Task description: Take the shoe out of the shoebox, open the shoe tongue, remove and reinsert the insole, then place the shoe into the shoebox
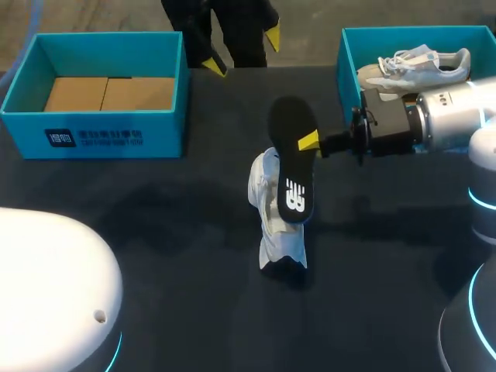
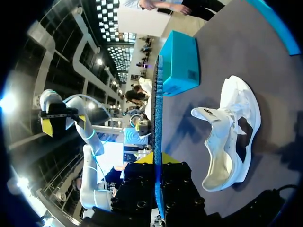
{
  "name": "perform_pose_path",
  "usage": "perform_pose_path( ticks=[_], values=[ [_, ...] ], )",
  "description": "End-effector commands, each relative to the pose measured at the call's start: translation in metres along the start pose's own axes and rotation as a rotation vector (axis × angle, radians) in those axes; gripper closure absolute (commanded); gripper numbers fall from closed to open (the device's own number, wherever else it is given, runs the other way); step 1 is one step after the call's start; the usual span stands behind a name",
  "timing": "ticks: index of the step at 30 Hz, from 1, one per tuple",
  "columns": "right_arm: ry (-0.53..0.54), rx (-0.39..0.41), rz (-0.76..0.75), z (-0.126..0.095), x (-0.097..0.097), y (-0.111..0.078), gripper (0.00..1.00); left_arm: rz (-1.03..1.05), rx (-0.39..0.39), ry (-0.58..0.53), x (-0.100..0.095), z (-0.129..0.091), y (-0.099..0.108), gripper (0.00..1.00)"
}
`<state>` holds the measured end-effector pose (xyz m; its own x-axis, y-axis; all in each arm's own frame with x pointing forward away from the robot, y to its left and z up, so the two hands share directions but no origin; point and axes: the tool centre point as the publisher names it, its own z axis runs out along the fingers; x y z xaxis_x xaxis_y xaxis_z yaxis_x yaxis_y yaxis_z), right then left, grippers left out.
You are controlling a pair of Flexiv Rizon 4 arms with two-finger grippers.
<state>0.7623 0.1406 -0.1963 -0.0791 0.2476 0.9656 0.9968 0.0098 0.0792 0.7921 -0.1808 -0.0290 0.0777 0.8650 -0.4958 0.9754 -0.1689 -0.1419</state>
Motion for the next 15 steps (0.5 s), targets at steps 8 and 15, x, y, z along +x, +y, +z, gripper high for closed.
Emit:
perform_pose_path(
  ticks=[8,15],
  values=[
    [0.007,0.023,-0.001,0.013,0.001,0.012,1.00,0.020,-0.055,0.273,-0.021,-0.004,0.022,0.00],
    [0.013,0.032,-0.004,0.014,0.000,0.015,1.00,0.027,-0.080,0.327,-0.033,-0.002,0.025,0.00]
  ],
)
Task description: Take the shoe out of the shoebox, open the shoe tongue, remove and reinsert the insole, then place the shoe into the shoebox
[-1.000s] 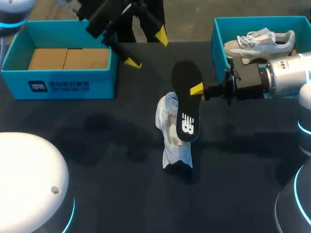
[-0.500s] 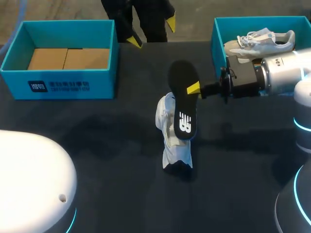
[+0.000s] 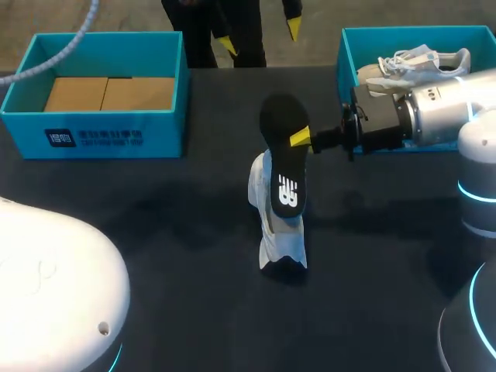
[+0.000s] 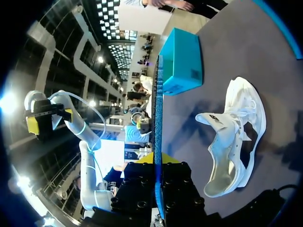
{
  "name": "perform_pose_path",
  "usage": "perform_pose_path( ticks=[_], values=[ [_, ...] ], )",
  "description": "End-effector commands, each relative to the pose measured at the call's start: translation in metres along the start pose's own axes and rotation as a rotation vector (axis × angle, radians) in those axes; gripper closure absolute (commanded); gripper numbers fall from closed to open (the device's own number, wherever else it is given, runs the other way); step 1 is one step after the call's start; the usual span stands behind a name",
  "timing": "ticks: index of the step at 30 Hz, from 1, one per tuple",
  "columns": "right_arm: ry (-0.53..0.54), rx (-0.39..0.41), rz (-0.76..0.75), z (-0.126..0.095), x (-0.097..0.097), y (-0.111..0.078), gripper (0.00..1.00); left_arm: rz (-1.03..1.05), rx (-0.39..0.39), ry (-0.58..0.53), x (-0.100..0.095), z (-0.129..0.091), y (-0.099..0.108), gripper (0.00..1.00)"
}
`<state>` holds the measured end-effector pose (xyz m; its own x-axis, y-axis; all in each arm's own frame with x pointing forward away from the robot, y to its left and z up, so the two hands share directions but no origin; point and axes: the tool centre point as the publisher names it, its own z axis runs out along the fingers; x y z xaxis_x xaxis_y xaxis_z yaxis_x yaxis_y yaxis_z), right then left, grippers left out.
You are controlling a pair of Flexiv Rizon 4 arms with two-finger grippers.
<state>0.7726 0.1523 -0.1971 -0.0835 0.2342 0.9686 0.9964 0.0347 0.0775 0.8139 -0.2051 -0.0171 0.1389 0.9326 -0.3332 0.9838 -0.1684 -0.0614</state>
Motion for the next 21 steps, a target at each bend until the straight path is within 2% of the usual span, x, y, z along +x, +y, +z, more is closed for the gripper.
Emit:
perform_pose_path(
  ticks=[1,8,21],
  values=[
    [0.001,0.008,0.001,0.002,-0.001,0.005,1.00,0.000,-0.002,0.143,-0.011,0.000,0.001,0.00],
    [0.008,0.003,-0.002,-0.001,-0.001,0.008,1.00,0.027,-0.035,0.169,-0.018,0.007,0.000,0.00],
    [0.015,0.009,-0.007,-0.004,-0.001,0.011,1.00,-0.011,-0.043,0.186,-0.025,0.015,0.000,0.00]
  ],
)
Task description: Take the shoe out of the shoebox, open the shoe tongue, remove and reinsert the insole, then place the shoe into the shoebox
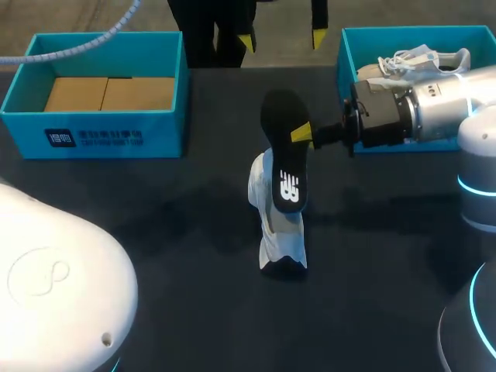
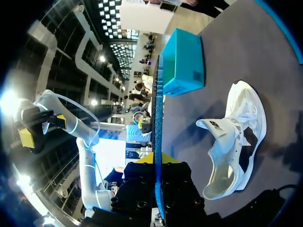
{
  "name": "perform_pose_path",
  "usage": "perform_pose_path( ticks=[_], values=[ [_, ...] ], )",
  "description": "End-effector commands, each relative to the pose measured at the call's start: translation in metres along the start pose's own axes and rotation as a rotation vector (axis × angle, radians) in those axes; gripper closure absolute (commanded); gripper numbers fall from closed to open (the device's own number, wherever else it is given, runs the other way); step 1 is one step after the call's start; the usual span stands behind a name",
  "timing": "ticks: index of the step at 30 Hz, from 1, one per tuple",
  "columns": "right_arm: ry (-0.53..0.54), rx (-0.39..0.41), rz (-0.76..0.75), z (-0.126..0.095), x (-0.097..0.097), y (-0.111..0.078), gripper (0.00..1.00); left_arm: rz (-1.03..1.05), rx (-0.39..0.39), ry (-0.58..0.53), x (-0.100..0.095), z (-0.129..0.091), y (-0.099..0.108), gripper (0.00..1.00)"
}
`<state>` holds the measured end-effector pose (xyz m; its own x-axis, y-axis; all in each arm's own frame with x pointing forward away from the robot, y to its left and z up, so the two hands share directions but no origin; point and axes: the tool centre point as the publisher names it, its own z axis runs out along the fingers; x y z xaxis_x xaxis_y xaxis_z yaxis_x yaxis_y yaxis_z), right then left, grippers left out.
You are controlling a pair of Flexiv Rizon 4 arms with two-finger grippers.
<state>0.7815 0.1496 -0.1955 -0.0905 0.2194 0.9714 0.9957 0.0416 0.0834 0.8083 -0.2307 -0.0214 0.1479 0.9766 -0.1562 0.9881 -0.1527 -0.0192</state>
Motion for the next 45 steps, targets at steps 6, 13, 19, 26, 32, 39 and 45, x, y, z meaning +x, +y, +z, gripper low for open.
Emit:
perform_pose_path(
  ticks=[6,13,19,26,32,39,45],
  values=[
    [0.001,-0.003,0.000,-0.003,-0.001,0.002,1.00,-0.002,0.004,0.011,0.000,0.004,0.001,0.00],
    [0.006,-0.005,0.000,-0.003,-0.001,0.003,1.00,0.004,0.002,0.009,0.000,0.002,0.004,0.00],
    [0.004,-0.011,0.002,-0.004,-0.002,0.002,1.00,0.004,-0.019,-0.087,-0.005,0.002,0.005,0.00],
    [0.010,-0.016,0.009,-0.007,-0.002,0.001,1.00,0.007,-0.071,-0.261,-0.005,0.003,0.003,0.00],
    [0.005,-0.027,0.012,-0.011,-0.003,0.000,1.00,0.006,-0.113,-0.424,-0.003,0.009,-0.003,0.00],
    [-0.003,-0.032,0.020,-0.014,-0.004,-0.001,1.00,0.034,-0.145,-0.561,0.001,0.016,-0.011,0.00],
    [-0.005,-0.041,0.023,-0.017,-0.003,-0.004,1.00,0.056,-0.163,-0.644,0.005,0.021,-0.017,0.00]
  ],
)
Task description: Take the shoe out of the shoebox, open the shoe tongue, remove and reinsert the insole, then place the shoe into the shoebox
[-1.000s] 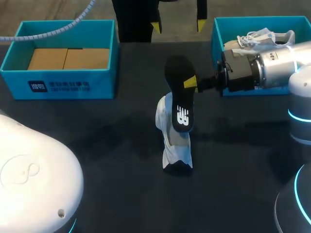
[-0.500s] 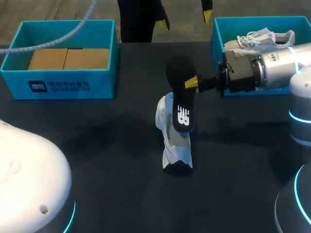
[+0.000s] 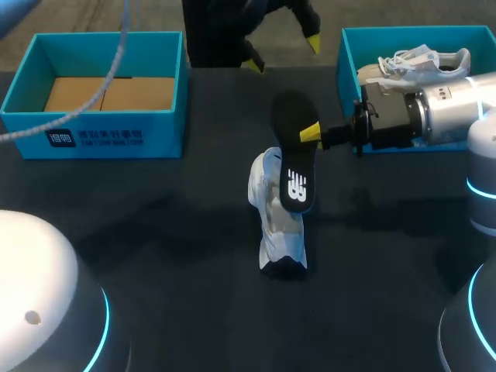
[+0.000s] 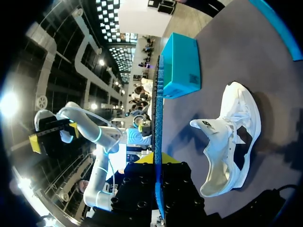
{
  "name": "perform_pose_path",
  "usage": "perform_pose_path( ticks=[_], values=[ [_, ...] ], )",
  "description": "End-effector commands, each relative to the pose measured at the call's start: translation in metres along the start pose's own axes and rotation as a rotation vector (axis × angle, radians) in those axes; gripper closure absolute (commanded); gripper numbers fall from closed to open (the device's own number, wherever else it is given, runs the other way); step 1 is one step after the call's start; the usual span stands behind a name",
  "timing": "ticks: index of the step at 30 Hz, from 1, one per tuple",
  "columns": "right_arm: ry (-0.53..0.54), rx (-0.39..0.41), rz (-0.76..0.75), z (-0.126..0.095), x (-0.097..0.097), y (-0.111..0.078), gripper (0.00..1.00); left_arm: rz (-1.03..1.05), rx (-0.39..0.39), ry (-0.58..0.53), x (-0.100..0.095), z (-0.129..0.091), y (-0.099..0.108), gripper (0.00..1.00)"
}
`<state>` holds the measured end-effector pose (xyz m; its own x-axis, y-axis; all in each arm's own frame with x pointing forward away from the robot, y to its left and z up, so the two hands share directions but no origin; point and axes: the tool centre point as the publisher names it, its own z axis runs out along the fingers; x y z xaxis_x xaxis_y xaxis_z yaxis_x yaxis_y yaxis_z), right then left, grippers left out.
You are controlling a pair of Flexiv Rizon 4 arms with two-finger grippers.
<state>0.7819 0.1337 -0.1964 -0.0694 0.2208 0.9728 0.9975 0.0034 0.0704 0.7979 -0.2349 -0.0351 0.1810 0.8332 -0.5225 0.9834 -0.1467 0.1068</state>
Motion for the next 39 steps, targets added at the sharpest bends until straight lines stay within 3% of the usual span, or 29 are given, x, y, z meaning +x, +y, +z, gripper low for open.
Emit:
perform_pose_path(
  ticks=[1,14,32,39],
  values=[
    [-0.006,-0.009,0.003,-0.002,0.001,-0.005,1.00,0.009,-0.053,-0.273,0.012,0.003,-0.009,0.00],
    [-0.011,-0.032,0.009,-0.006,0.006,-0.011,1.00,-0.025,-0.048,-0.475,0.043,0.018,-0.032,0.00],
    [-0.024,-0.083,0.021,-0.015,0.014,-0.012,1.00,-0.112,-0.224,-0.863,0.067,0.056,-0.045,0.00],
    [-0.008,-0.091,0.032,-0.017,0.017,-0.014,1.00,-0.158,-0.237,-0.978,0.074,0.061,-0.044,0.00]
  ],
)
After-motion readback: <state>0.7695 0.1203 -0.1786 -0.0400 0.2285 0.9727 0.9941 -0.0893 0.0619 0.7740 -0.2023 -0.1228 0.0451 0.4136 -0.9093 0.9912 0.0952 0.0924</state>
